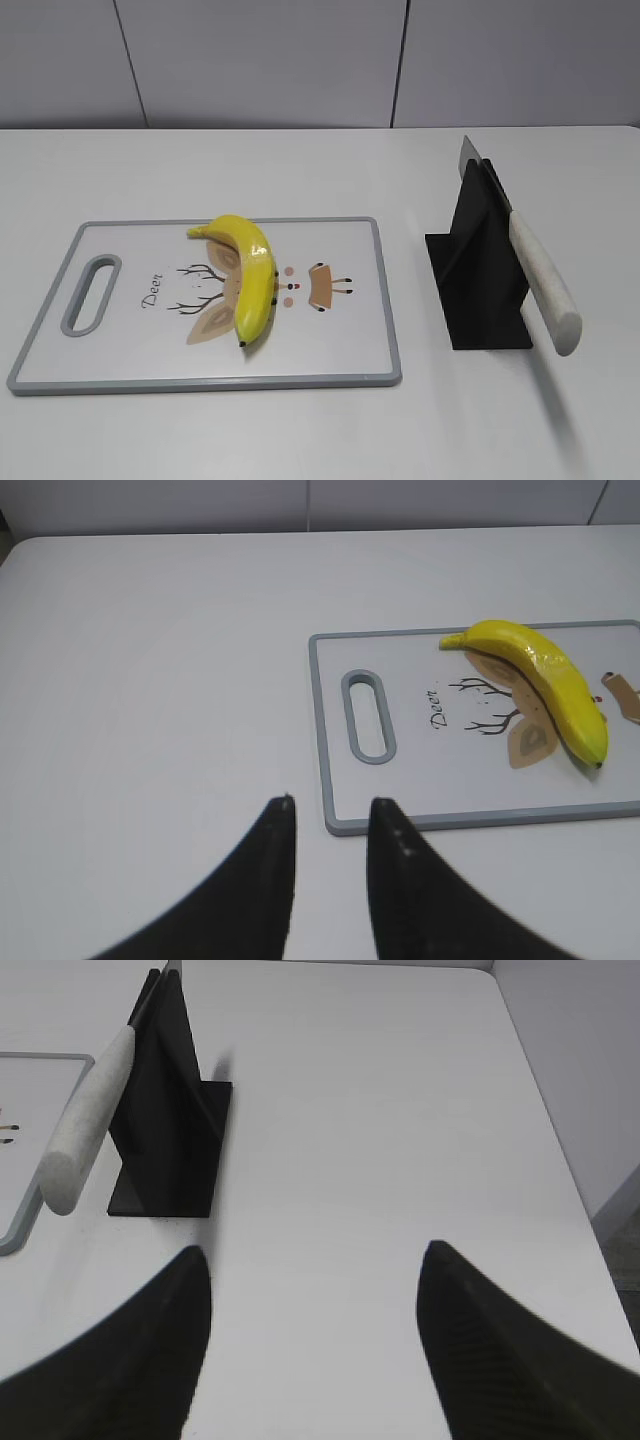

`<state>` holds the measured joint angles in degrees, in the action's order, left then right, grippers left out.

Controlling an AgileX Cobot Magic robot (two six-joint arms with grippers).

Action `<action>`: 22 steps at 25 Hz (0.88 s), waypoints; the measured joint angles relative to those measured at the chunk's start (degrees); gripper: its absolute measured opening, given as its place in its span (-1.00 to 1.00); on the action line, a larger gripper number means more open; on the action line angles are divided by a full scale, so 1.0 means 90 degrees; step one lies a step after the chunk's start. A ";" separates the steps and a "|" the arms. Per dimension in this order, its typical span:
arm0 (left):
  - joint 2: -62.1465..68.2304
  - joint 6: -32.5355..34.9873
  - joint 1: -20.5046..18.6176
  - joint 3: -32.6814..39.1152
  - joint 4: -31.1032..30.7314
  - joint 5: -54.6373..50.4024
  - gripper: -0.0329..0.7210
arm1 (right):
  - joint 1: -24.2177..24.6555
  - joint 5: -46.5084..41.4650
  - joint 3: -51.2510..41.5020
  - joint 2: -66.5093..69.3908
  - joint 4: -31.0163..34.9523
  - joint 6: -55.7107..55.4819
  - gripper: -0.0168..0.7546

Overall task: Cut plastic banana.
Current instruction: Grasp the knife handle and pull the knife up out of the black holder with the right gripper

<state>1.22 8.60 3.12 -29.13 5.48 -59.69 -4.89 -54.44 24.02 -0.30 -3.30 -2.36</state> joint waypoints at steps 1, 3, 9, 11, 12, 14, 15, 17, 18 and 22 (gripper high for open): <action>0.0000 0.0000 0.0000 0.0000 0.0000 0.0000 -0.30 | 0.0000 0.0000 0.0000 0.0000 0.0006 0.0000 0.31; 0.0000 0.0000 0.0000 0.0000 0.0000 0.0000 -0.30 | 0.0000 0.0000 0.0000 0.0000 0.0006 0.0000 0.31; 0.0000 0.0000 0.0000 0.0000 0.0000 0.0000 -0.08 | 0.0000 0.0012 0.0011 -0.0003 -0.0035 0.0000 0.31; 0.0000 0.0000 0.0000 0.0000 -0.0006 0.0000 0.21 | 0.0000 0.0005 0.0079 0.0006 -0.0041 0.0000 0.31; 0.0000 0.0000 0.0000 0.0000 -0.0006 0.0000 0.36 | 0.0000 -0.0008 0.0137 0.0071 -0.0074 0.0000 0.31; 0.0000 0.0000 0.0000 0.0000 -0.0006 0.0000 0.64 | 0.0000 -0.0085 0.0287 0.0308 -0.0118 0.0000 0.31; 0.0000 0.0000 0.0000 0.0000 -0.0006 0.0000 0.72 | 0.0000 -0.0128 0.0364 0.0458 -0.0126 0.0000 0.31; 0.0000 0.0000 0.0000 0.0000 0.0002 0.0000 0.79 | 0.0000 -0.0200 0.0587 0.0883 -0.0146 0.0000 0.31; 0.0000 0.0000 0.0000 0.0000 0.0002 0.0000 0.80 | 0.0000 -0.0227 0.0728 0.1122 -0.0146 0.0000 0.31; 0.0000 0.0000 0.0000 0.0000 0.0002 0.0000 0.80 | 0.0000 -0.0612 0.1356 0.2126 -0.0135 0.0000 0.31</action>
<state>1.22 8.60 3.12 -29.13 5.49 -59.69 -4.89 -59.95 36.22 18.83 -4.52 -2.36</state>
